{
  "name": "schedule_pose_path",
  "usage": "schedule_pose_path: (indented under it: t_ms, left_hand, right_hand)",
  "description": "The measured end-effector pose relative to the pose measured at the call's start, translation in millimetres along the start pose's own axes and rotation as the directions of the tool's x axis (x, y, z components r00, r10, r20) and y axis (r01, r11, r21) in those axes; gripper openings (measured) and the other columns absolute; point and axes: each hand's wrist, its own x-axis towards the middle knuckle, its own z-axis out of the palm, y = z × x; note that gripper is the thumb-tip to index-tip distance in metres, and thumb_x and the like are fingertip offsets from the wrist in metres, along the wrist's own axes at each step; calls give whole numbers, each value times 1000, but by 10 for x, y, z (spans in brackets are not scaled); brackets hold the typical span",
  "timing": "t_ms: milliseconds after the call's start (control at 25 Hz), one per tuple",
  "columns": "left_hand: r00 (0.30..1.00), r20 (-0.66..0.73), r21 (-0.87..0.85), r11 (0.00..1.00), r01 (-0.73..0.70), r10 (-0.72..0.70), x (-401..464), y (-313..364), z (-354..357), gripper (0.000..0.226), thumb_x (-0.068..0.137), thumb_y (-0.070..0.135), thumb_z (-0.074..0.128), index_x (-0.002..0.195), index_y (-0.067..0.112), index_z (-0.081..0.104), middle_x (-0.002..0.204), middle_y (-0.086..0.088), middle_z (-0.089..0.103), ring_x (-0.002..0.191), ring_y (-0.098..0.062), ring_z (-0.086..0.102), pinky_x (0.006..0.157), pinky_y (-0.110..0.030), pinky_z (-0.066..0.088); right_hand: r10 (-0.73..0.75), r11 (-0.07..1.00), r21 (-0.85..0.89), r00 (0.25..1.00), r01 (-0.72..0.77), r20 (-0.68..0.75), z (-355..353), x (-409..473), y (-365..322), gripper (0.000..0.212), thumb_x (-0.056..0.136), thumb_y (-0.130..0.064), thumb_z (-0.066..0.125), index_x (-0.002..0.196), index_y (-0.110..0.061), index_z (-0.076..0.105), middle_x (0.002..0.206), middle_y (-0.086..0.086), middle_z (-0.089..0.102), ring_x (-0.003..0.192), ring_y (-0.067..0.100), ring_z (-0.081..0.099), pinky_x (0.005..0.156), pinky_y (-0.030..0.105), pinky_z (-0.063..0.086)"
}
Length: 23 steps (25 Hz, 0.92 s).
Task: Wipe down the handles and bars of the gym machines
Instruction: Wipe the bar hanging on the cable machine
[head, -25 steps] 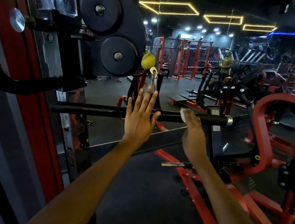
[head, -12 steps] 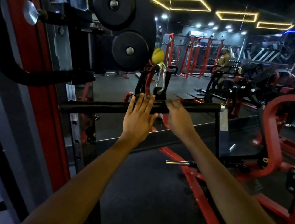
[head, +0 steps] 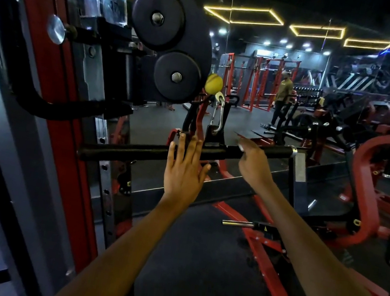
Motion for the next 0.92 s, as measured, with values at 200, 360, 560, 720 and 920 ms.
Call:
schedule_pose_path:
  t_ms: [200,360,560,720,920]
  left_hand:
    - [999,-43,-28,1000,-11,9,-108,-43,-54,62,99,50,24,147,13,35,149,-7,42,141,-28,33,116,-43,-9]
    - [997,-75,-116,993,-3,-6,-165,-10,-70,61,99,50,23,147,14,35,148,-7,43,141,-28,32,116,-44,-5]
    - [986,-164,-184,983,-4,-27,-289,-87,-58,55,99,47,29,142,14,40,140,-6,51,137,-27,32,117,-47,4]
    - [979,-198,-213,977,2,-45,-336,-55,-113,55,99,47,28,139,14,43,135,-6,54,135,-26,32,118,-43,-3]
    - [980,-195,-217,976,5,-48,-422,-168,-127,55,102,49,20,144,17,35,142,-6,50,139,-25,28,119,-42,-3]
  right_hand:
    - [-86,987,-133,996,88,17,-95,-209,240,62,80,16,48,137,-8,44,145,10,40,133,27,38,110,35,31]
    - [129,989,-52,983,-136,-130,-41,-272,-34,60,81,9,54,138,-6,41,138,16,44,125,29,46,103,35,43]
    - [-135,970,-214,987,112,-92,-111,-428,134,70,76,19,46,139,-10,41,146,10,39,138,29,30,114,38,24]
    - [147,985,-57,960,-164,-237,-144,-506,-80,62,76,17,49,135,-3,46,141,17,43,135,34,35,112,45,31]
    - [-99,988,-130,983,79,-154,-140,-588,-66,68,76,18,49,138,-9,45,141,10,45,134,31,37,107,31,31]
